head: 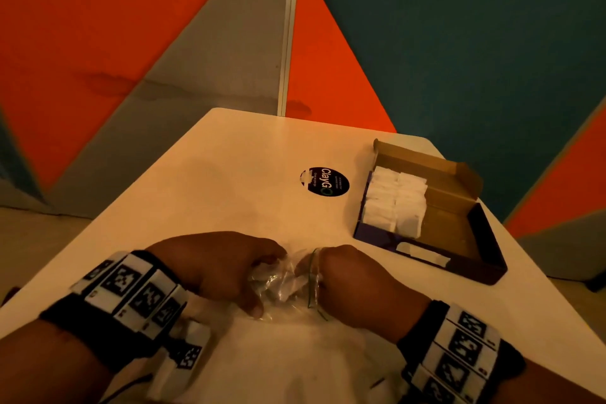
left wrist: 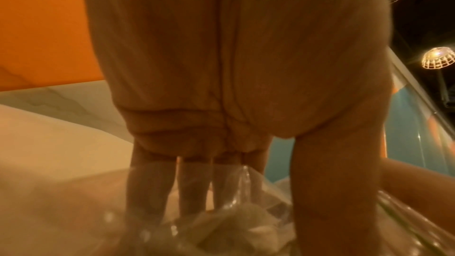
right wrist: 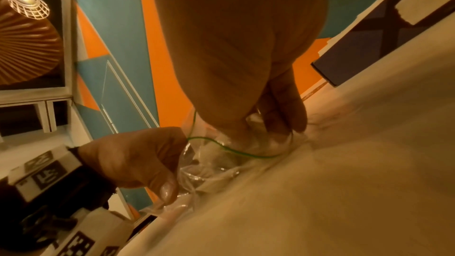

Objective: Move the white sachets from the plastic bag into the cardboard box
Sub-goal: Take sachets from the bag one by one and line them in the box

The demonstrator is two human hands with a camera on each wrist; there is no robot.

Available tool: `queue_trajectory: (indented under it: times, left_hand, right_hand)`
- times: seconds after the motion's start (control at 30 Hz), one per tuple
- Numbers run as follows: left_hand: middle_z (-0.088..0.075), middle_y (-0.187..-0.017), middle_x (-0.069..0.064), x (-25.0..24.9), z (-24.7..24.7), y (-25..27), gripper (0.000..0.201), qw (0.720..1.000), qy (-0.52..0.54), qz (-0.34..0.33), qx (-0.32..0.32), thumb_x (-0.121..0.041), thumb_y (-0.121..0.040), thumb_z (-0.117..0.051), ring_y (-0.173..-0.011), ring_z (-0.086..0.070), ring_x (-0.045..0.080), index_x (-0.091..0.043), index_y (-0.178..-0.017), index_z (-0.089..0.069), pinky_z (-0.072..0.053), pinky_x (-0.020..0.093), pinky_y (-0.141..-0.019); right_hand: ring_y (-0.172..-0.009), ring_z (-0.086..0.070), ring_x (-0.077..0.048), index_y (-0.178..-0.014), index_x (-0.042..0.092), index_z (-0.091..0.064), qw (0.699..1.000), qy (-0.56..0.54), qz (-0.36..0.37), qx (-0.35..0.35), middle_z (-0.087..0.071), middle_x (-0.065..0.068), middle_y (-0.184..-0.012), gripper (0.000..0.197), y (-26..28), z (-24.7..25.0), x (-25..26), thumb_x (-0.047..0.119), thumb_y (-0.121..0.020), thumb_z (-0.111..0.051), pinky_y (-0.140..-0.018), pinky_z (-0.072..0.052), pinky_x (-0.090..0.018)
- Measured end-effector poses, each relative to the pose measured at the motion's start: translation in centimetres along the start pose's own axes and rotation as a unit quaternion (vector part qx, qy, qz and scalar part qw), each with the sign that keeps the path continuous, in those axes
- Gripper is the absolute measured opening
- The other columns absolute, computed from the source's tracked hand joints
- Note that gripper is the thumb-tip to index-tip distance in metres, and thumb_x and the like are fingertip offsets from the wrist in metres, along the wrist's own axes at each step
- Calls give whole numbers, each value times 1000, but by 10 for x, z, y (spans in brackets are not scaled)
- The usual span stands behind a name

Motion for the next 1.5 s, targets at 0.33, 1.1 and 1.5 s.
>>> queue_trajectory:
  times: [0.33, 1.1, 1.5]
  left_hand:
    - [-56, -132, -18, 1, -2, 1, 80, 1000, -1, -10, 14, -44, -75, -81, -114, -54, 6, -42, -142, -37, -42, 25, -95]
    - [-53, -136, -18, 6, -4, 1, 79, 1000, 14, 17, 8, -51, -75, -78, -118, -52, 7, -48, -141, -35, -42, 26, -97]
    - [-53, -135, -18, 4, -5, 3, 79, 999, 12, 27, 21, -49, -76, -78, -119, -52, 7, -45, -143, -36, -43, 29, -101]
  right_hand:
    - [-81, -65, -3, -119, 37, -66, 981, -188, -36, -37, -71, 14, -95, 30, 15, 16, -14, 34, -89, -67, -77, -55, -22]
    - [-92, -59, 14, -103, 41, -73, 966, -238, -52, -89, -67, 30, -95, 14, 30, 34, -27, 38, -93, -63, -78, -43, -2]
    - [-78, -64, -3, -88, 40, -73, 932, -324, -121, -108, -68, 21, -84, 4, 40, 30, -46, 39, -87, -70, -71, -52, -16]
Point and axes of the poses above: each hand's wrist, its own y-axis away from the middle knuckle, its own z-axis out of the back of the hand, x = y × z, the point moved 9 cm from there along -y, towards the middle knuckle
